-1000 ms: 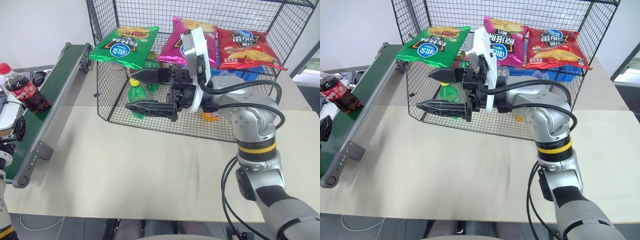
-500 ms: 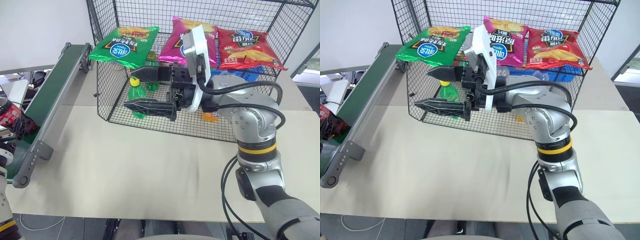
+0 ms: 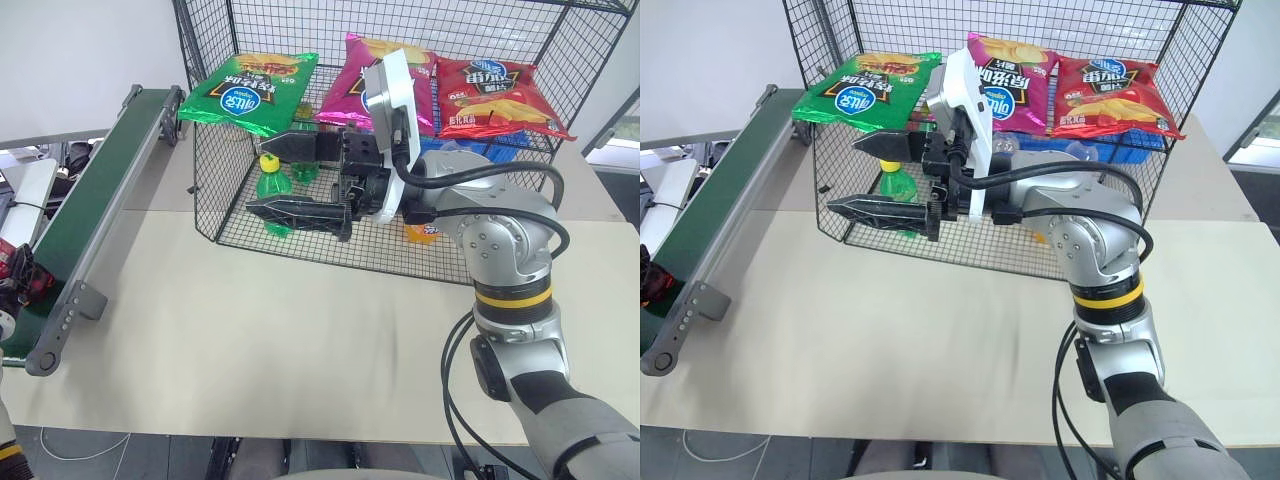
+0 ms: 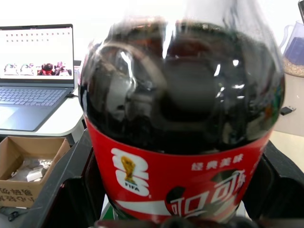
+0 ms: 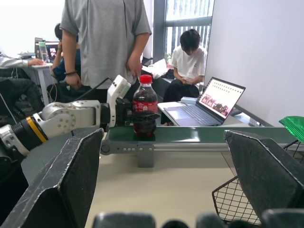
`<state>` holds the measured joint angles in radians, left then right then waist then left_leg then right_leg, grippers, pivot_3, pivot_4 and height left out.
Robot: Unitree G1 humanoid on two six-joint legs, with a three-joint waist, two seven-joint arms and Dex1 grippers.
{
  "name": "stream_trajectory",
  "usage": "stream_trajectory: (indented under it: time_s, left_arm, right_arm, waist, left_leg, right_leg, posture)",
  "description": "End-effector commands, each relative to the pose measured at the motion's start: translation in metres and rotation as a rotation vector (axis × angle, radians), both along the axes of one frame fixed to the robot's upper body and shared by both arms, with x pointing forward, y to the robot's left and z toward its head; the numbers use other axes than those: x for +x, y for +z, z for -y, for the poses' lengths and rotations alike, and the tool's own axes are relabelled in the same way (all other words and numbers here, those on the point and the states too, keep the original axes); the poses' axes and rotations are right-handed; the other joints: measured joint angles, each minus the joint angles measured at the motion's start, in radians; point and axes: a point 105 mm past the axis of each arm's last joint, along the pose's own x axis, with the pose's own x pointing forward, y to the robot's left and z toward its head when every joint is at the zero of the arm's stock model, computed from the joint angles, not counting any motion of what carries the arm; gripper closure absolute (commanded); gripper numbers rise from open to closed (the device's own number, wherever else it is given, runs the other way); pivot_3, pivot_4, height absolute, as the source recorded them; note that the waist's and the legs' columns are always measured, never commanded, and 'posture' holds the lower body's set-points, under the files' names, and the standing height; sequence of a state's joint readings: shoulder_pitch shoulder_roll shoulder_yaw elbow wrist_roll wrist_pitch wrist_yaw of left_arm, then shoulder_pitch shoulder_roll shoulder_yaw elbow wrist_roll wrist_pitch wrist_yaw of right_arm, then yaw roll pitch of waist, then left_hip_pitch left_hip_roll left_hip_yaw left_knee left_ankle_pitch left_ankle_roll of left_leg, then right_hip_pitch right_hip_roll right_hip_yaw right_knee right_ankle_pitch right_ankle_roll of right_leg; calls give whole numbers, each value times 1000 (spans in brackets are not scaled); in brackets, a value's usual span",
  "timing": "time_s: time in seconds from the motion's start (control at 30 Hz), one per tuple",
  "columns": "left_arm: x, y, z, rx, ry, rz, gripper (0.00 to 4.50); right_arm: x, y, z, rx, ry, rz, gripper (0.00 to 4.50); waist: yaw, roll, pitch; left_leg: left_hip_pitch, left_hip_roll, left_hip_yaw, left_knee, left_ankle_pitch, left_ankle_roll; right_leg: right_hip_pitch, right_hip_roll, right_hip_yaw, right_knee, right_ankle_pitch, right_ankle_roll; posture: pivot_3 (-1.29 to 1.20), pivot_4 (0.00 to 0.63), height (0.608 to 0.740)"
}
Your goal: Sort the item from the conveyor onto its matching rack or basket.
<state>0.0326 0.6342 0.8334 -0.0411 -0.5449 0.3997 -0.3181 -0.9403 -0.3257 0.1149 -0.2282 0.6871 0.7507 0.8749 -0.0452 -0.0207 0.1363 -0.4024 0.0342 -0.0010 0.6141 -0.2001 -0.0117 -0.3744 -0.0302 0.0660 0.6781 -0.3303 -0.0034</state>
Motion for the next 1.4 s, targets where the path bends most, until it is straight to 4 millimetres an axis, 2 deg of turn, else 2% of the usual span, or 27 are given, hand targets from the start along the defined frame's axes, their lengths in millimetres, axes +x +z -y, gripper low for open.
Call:
stream_trajectory:
  time_s: [0.03, 0.1, 0.13, 0.27, 0.4, 0.5, 0.6, 0.7, 0.87, 1.1, 1.23, 1.4]
  left_arm:
    - [-4, 30, 19, 76, -68, 73, 1440]
    - [1, 44, 44, 121, -174, 69, 1440]
    - [6, 51, 63, 146, -261, 63, 1440]
    - [15, 58, 119, 192, -518, 8, 1440]
    - [26, 41, 193, 215, -837, -76, 1440]
    - [35, 30, 223, 201, -938, -77, 1440]
    - [52, 17, 265, 177, -1067, -52, 1440]
    - [65, 14, 293, 166, -1149, -22, 1440]
    - [98, 4, 336, 201, -1216, 22, 1440]
    - [149, -3, 383, 231, -1203, 102, 1440]
    - [167, -6, 399, 229, -1182, 130, 1440]
    - [176, -9, 414, 200, -1179, 153, 1440]
  right_arm:
    - [-9, 8, 3, 13, 8, 68, 0]
    - [-6, 2, 10, 4, -27, 71, 0]
    - [-4, -5, 15, -12, -55, 75, 0]
    - [-3, -26, 29, -51, -129, 62, 0]
    - [1, -57, 50, -85, -288, 54, 0]
    - [1, -71, 59, -98, -392, 69, 0]
    - [2, -84, 73, -96, -573, 66, 0]
    - [5, -91, 85, -91, -726, 77, 0]
    - [5, -98, 100, -67, -911, 67, 0]
    - [7, -105, 104, -37, -1037, 26, 0]
    - [8, -109, 108, -32, -1087, 11, 0]
    - [10, -109, 111, -1, -1127, -7, 0]
  waist:
    - [0, -1, 0]
    - [1, -3, 0]
    - [6, -5, -1]
    - [9, -7, -1]
    - [7, -4, -1]
    - [3, -3, 0]
    - [4, -2, 1]
    - [4, -2, 1]
    - [10, -2, 1]
    - [17, -2, 1]
    - [27, -2, 1]
    - [28, -2, 1]
  left_leg:
    - [0, 0, 0, 0, 0, 0]
    - [-1, 0, 0, 0, 0, 0]
    - [-2, 0, -1, 0, 0, 0]
    - [-3, -1, 1, -1, 0, 0]
    - [-3, -2, 3, -2, 0, 0]
    - [-3, -3, 3, -2, 0, 0]
    - [-3, -2, 5, -2, 1, 1]
    - [-3, -1, 4, 0, 1, 0]
    - [-4, -3, 5, 0, 1, 0]
    - [-5, -5, 7, 1, 1, 1]
    - [-6, -7, 7, 2, 1, 2]
    - [-7, -8, 7, 2, 1, 3]
  right_leg:
    - [0, 0, 0, 0, 0, 0]
    - [0, -1, 0, -1, 0, 0]
    - [-1, -1, -1, -1, 0, 0]
    - [1, -11, -10, -3, 0, 0]
    - [5, -13, -11, -9, 0, 0]
    - [5, -11, -11, -12, 0, 0]
    - [5, -6, -9, -11, 0, 0]
    - [5, 5, -7, -11, 0, 0]
    - [5, 8, -5, -11, 0, 0]
    - [5, 9, -1, -12, 0, 0]
    - [4, 9, 0, -12, 0, 0]
    - [4, 10, 1, -12, 0, 0]
  posture:
    - [0, 150, 740]
    - [0, 150, 740]
    - [0, 150, 740]
    - [0, 150, 740]
    - [0, 150, 740]
    - [0, 150, 740]
    - [0, 150, 740]
    - [0, 150, 740]
    - [0, 150, 740]
    - [0, 150, 740]
    - [0, 150, 740]
    - [0, 150, 740]
